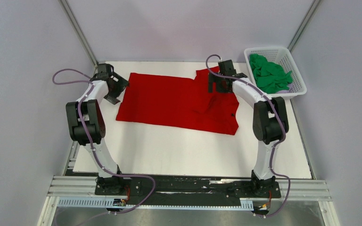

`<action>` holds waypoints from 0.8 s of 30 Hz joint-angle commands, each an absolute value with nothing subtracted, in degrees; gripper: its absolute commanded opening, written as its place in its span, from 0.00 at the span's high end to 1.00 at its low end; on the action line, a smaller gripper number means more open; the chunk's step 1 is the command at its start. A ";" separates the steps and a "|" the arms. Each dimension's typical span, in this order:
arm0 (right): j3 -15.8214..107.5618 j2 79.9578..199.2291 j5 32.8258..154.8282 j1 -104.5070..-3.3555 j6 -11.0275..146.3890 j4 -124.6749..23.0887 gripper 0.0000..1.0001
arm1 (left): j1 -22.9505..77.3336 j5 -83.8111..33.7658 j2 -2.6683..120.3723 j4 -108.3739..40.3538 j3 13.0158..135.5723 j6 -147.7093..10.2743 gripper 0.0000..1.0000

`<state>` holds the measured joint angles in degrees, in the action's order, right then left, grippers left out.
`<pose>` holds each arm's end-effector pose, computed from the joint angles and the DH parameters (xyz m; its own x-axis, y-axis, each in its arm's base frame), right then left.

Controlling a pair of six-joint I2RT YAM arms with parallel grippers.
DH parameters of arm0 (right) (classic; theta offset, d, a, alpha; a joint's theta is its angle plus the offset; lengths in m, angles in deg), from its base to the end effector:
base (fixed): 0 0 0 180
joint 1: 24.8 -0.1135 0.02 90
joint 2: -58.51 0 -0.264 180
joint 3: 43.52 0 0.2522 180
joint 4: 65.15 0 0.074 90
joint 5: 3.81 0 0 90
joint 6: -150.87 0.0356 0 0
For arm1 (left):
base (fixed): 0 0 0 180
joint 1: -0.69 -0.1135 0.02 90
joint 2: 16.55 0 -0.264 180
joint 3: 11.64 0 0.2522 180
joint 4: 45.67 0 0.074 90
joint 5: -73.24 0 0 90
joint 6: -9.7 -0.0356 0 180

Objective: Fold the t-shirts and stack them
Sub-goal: Fold the flattened tshirt in 1/3 of the way

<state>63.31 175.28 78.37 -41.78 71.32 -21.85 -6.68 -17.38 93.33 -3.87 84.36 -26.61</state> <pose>0.4344 0.1276 0.2181 -0.7919 -0.0539 -0.6083 -0.0690 0.9976 0.0014 0.4130 0.0530 0.2108 -0.3865 -0.8625 -0.3267 -0.7324 0.5023 -0.4596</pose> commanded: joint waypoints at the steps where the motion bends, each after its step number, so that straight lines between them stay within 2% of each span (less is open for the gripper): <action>1: 53.79 163.30 92.96 -42.95 75.81 -24.74 0.00 | -4.46 -16.09 86.08 -1.32 82.30 -31.97 0.00; 4: 46.44 159.08 99.77 -44.63 76.85 -26.66 0.00 | -2.70 -16.96 84.25 0.28 79.91 -34.57 0.00; 8: 42.84 158.62 100.80 -47.41 76.08 -27.61 0.00 | -2.22 -22.09 82.55 -4.85 73.08 -36.98 0.00; 16: 44.29 165.13 100.19 -49.66 77.14 -31.17 0.00 | -2.03 -24.14 80.27 -9.27 66.06 -37.38 0.00; 24: 51.18 171.77 101.31 -49.76 79.56 -40.69 0.00 | -2.03 -22.38 79.01 -8.09 66.58 -38.39 0.00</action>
